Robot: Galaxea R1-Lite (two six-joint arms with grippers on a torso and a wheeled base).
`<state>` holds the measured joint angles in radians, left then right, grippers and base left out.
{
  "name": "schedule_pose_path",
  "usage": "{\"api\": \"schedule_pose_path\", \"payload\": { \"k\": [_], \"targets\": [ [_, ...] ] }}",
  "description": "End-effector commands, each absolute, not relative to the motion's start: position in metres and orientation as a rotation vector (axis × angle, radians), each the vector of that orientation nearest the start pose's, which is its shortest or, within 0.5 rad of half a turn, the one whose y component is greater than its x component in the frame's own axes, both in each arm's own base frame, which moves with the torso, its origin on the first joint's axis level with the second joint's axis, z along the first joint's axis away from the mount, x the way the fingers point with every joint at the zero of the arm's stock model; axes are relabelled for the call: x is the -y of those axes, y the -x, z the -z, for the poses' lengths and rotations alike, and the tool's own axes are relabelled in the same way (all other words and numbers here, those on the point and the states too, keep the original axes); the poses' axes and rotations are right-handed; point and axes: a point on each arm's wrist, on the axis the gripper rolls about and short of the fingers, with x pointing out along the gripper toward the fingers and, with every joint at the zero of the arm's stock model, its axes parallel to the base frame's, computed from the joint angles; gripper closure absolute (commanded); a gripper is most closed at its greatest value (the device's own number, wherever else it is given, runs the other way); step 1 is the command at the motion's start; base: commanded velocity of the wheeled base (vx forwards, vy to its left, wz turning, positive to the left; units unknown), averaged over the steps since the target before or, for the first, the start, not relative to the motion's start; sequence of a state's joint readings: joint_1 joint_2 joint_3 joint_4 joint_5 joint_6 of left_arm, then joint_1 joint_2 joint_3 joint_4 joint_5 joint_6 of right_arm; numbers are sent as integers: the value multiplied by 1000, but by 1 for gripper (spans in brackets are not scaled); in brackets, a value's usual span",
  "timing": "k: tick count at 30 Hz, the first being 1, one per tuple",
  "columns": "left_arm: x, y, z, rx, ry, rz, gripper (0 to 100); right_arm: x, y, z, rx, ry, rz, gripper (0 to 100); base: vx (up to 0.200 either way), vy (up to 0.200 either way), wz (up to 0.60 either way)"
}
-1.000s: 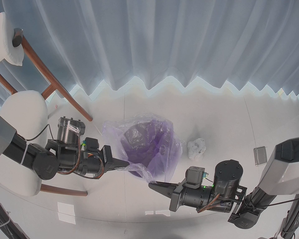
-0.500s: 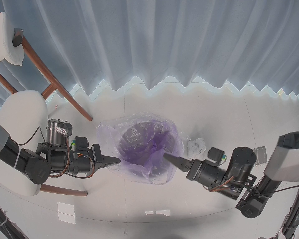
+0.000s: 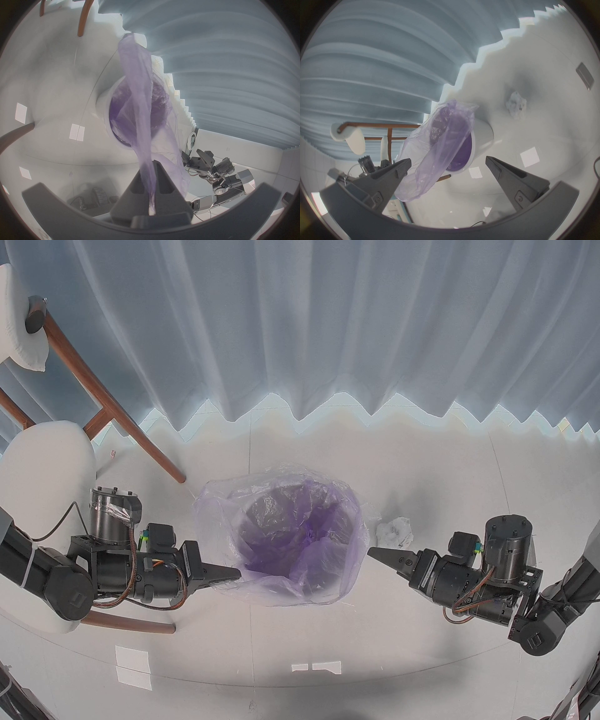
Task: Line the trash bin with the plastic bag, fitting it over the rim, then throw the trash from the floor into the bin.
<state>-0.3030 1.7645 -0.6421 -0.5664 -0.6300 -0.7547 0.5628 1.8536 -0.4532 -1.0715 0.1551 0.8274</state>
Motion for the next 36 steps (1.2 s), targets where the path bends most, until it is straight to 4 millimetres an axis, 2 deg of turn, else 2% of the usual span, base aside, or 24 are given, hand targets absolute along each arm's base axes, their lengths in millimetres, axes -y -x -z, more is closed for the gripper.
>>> {"api": "schedule_pose_path", "payload": {
  "k": [1,2,4,6,11,17,25,26,31,36],
  "targets": [
    [96,-260,-127,-858,765,671,100,-171,-245,-85,-668,-810,-517,0,0,0,0],
    [96,-260,-128,-856,765,672,100,-173,-246,-82,-678,-814,-514,0,0,0,0],
    [95,-259,-129,-853,766,672,100,-185,-249,-63,-747,-832,-494,0,0,0,0],
    [95,-260,-128,-854,767,670,100,-192,-250,-55,-780,-857,-487,0,0,0,0],
    [96,-259,-126,-863,763,668,100,-211,-256,-51,-802,-964,-495,0,0,0,0],
    [94,-260,-124,-867,764,661,100,-209,-266,-53,-752,-990,-474,0,0,0,0],
    [92,-261,-123,-863,762,654,100,-194,-275,-61,-624,-1026,-452,0,0,0,0],
    [91,-262,-124,-857,762,651,100,-193,-274,-61,-624,-1026,-452,100,0,0,0],
    [90,-261,-122,-864,758,648,100,-195,-267,-59,-611,-1021,-483,100,0,0,0],
    [90,-262,-112,-894,743,633,100,-196,-267,-56,-607,-975,-494,100,0,0,0]
  ]
}}
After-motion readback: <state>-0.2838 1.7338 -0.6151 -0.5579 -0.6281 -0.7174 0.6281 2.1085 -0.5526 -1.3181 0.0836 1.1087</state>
